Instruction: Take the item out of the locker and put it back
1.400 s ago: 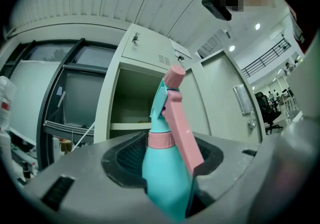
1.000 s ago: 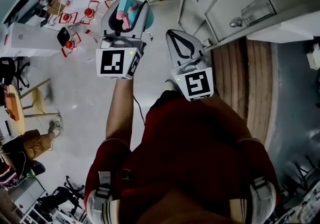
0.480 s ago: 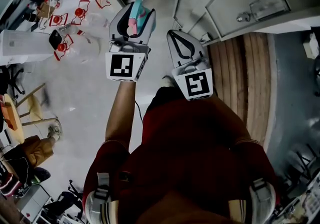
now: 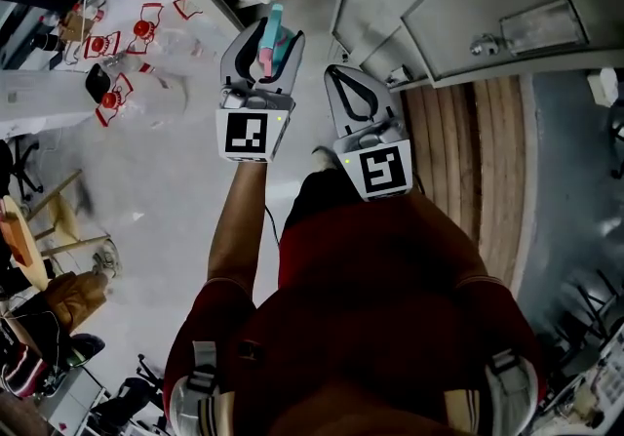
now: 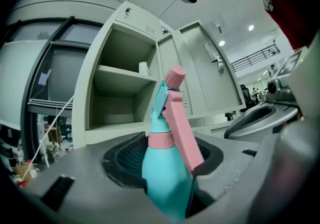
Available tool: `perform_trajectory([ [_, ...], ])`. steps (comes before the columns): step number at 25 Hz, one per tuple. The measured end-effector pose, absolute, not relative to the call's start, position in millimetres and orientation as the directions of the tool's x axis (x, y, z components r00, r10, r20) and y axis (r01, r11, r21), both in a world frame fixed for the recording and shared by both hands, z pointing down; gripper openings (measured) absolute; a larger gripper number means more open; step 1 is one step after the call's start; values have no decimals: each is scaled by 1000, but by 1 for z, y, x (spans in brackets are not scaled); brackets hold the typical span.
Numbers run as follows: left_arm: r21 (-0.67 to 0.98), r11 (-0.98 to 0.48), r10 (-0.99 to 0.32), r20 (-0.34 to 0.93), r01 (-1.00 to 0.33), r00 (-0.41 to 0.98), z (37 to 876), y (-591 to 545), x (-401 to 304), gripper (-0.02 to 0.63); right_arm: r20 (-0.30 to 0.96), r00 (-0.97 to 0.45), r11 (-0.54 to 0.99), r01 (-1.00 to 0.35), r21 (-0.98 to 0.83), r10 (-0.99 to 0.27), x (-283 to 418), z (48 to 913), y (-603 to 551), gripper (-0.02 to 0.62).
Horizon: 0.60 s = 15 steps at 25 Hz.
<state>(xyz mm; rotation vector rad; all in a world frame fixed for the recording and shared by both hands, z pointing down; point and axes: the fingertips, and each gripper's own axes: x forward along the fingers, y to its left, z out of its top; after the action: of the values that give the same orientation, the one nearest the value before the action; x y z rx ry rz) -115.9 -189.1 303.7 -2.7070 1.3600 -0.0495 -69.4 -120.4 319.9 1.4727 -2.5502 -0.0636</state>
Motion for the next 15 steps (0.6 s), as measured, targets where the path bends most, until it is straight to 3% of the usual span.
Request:
perform_trajectory([
  [15,-100,-601,-799,33,-793,601,380,-212,-104,219,197,-472,502,-853,143,-859,-61,355,-128,-3],
])
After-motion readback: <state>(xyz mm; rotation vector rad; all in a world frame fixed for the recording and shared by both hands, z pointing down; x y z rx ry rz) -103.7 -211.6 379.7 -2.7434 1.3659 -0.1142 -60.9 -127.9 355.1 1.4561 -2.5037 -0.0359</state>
